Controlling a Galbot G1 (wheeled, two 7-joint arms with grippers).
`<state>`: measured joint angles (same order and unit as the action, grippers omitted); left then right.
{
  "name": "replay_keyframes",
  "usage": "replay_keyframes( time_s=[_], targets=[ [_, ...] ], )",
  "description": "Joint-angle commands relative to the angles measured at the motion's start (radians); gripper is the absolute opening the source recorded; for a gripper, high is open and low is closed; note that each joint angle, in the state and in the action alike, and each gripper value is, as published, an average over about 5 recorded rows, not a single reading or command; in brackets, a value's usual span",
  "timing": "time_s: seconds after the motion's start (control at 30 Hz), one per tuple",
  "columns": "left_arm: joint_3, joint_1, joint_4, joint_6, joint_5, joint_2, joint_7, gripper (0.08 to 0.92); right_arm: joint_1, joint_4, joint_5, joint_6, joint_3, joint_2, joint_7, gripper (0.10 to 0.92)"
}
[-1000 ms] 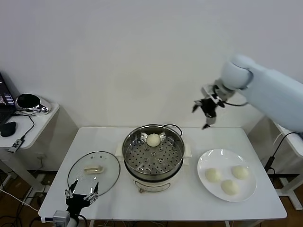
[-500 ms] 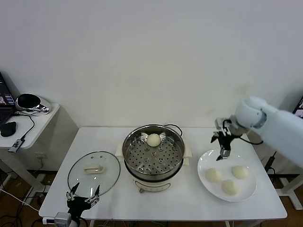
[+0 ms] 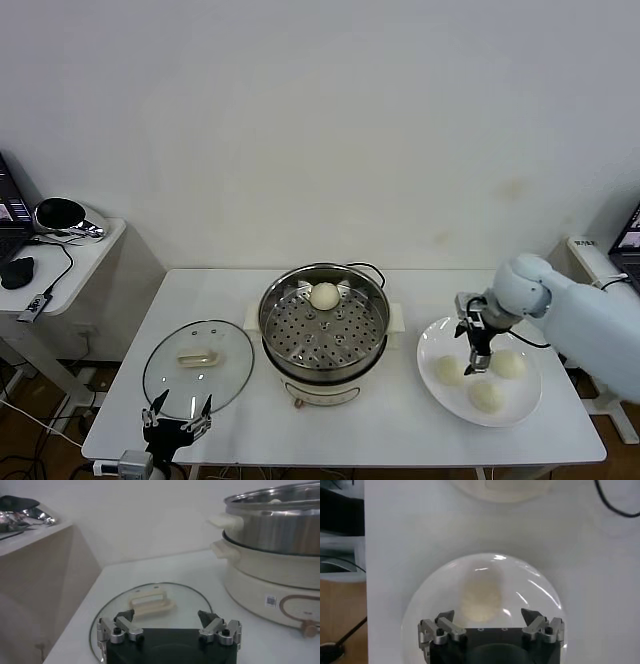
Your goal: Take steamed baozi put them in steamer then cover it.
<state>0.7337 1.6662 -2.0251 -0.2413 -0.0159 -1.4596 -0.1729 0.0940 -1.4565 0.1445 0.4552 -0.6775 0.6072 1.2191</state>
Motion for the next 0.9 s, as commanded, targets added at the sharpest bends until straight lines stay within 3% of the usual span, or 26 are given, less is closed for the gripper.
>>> replay_keyframes(
  time_s=[0.03,0.9],
  targets=[
    [-0.002,0.001,0.004,0.0,-0.003,0.0,0.0,0.823,0.102,0.059,0.052,-0.032,0.054,0.05,-0.035,0.823],
    [-0.001,-0.01,0.034,0.001,-0.008,0.007,0.001,0.823,0.102,0.134,0.095,-0.067,0.041,0.115,-0.048,0.823]
  ],
)
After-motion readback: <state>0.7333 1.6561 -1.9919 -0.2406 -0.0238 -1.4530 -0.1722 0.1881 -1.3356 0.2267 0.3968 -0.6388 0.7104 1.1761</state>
